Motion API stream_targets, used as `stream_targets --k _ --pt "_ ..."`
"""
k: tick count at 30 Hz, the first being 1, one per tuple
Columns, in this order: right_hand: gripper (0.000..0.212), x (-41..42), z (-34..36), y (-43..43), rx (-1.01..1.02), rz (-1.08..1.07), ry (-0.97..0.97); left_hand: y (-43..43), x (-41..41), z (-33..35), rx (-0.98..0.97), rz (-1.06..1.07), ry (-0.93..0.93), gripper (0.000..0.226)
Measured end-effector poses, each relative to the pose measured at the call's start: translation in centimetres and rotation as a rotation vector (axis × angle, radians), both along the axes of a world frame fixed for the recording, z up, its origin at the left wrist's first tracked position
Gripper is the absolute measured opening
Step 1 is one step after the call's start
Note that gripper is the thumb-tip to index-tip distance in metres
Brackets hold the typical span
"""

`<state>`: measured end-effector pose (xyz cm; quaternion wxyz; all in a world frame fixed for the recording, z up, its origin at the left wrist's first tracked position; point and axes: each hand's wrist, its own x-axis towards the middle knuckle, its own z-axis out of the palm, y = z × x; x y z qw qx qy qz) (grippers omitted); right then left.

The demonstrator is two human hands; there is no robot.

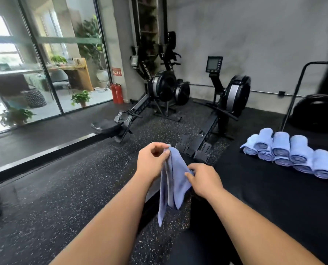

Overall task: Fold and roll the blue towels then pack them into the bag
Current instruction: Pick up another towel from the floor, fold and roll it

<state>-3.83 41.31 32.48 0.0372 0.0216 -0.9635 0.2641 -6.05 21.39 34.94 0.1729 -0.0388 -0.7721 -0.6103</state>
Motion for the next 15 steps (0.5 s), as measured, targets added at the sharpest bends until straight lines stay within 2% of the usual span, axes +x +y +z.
stream_targets --k 1,5,9,15 --pt "0.006 0.0 0.8 1.2 -0.031 -0.037 0.023 0.9 -0.2 0.8 0.004 -0.006 -0.004 0.019" --pt "0.007 0.1 4.0 7.2 -0.145 -0.15 0.149 5.1 -1.6 3.5 -0.086 -0.009 0.011 0.026" --pt "0.014 0.2 8.1 13.0 -0.181 -0.2 0.238 10.8 -2.9 6.7 -0.179 -0.035 0.03 0.02" --pt "0.016 1.9 15.2 22.1 -0.226 -0.423 0.474 21.1 -3.5 14.6 -0.14 -0.089 0.225 0.022"
